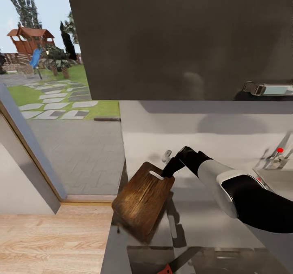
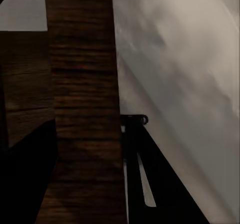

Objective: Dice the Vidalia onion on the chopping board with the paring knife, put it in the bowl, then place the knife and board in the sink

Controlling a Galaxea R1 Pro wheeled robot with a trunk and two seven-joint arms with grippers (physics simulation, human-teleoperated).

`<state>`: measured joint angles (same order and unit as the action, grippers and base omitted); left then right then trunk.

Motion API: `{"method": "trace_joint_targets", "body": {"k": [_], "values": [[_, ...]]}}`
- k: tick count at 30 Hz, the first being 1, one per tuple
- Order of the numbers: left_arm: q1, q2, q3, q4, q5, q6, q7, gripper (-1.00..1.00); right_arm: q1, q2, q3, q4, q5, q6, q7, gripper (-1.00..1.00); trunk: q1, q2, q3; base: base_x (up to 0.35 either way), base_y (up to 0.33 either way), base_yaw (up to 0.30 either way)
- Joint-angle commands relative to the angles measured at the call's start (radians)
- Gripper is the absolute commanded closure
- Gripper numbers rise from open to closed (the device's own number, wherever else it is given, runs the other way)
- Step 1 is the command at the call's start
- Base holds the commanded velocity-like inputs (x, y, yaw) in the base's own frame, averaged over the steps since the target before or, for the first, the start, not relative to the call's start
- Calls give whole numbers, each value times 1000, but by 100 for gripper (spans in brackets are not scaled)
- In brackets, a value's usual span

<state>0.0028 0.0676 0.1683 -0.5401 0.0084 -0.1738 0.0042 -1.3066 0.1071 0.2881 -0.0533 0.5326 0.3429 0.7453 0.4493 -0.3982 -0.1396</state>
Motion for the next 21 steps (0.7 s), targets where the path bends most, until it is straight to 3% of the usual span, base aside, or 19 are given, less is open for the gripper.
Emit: {"method": "trace_joint_targets", "body": {"k": [1,11,17,21], "values": [[0,0,0,-1,1,-1,0,-100,-1,-2,8,-2,-19,7,10,100,1,-2,0,0,0,0],[0,0,0,-1,2,-1,0,-100,0,-10,8,-3,-58,4,31,100,1,-2,16,0,0,0],[0,0,0,0,2,-2,0,-100,-1,-14,8,-4,-141,4,31,100,1,-2,25,0,0,0],[0,-1,0,6,2,-2,0,-100,-1,-16,8,-6,-158,4,31,100,1,-2,31,0,0,0]]}}
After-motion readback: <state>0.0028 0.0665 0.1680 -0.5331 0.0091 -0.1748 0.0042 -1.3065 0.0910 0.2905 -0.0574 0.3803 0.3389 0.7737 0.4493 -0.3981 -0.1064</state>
